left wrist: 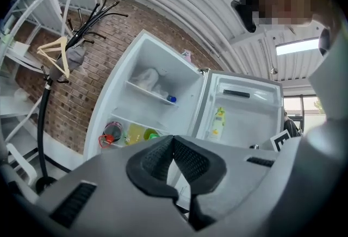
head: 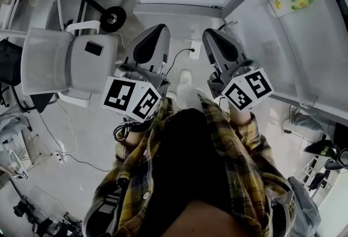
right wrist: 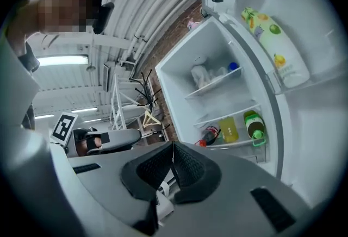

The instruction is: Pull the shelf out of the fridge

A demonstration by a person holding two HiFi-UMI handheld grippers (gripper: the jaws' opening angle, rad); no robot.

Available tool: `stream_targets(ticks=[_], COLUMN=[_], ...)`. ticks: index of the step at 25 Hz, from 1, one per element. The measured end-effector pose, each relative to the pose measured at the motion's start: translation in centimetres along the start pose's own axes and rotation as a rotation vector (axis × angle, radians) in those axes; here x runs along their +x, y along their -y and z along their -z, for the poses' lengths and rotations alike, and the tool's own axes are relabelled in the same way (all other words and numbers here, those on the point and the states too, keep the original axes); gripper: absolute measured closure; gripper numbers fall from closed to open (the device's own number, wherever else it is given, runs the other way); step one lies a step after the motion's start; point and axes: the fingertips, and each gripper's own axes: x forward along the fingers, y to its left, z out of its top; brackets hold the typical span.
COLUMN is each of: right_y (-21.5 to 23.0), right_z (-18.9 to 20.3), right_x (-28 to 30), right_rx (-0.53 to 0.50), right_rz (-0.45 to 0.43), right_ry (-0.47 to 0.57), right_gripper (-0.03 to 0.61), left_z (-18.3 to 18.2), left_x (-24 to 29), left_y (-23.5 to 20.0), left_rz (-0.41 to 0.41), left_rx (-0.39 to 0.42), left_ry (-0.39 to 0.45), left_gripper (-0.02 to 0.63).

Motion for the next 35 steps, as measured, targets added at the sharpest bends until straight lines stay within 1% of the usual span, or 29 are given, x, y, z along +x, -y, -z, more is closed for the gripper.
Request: stream_targets(ticks=[4, 9, 14, 19, 23, 27, 31, 35], right_y=[3.1, 5.1, 5.7, 5.7, 6.6, 8.0, 9.9, 11.6], right_z=[-1.5, -2.5, -2.5, -2.2, -2.2, -2.6, -3.5, -5.0], right_x=[2.1, 3.8, 4.9, 6.1, 7.1, 9.5, 13.0, 16.7], right_rx=[0.016, 0.024, 0.023, 0.028, 0.044, 0.059, 0.097, 0.099], right_rz=[-0.034, -0.083, -0.12, -0.141, -0.117, -0.092, -0.038, 0.01], right_ry=[0.011, 0.0, -0.022, -0.042, -0.037, -0.029, 0.001, 0.026], right_gripper=[0.558, 0.558, 0.558, 0.558, 0.558, 0.558, 0.558, 0.558], left_z=[-0.8, -1.5, -1.3, -1.0, -1.0, -1.7, -2.9, -4.3], left_x=[3.9, 6.1, 6.8, 7.3, 8.5, 10.7, 13.9, 17.7], left_y=[-0.6, -1.2, -1.7, -2.9, -3.7, -5.7, -8.5, -11.2], left_rz=[-0.011, -0.049, -0.077, -0.095, -0.076, -0.054, 0.001, 0.063], left_rx=[0.011, 0.018, 0.015, -0.006, -0.007, -0.009, -0.006, -0.004], left_ry=[0.013, 0.029, 0.031, 0.025, 0.01, 0.002, -0.019, -0.043], left_gripper=[0.611, 0.611, 0.611, 0.611, 0.611, 0.611, 0.611, 0.611])
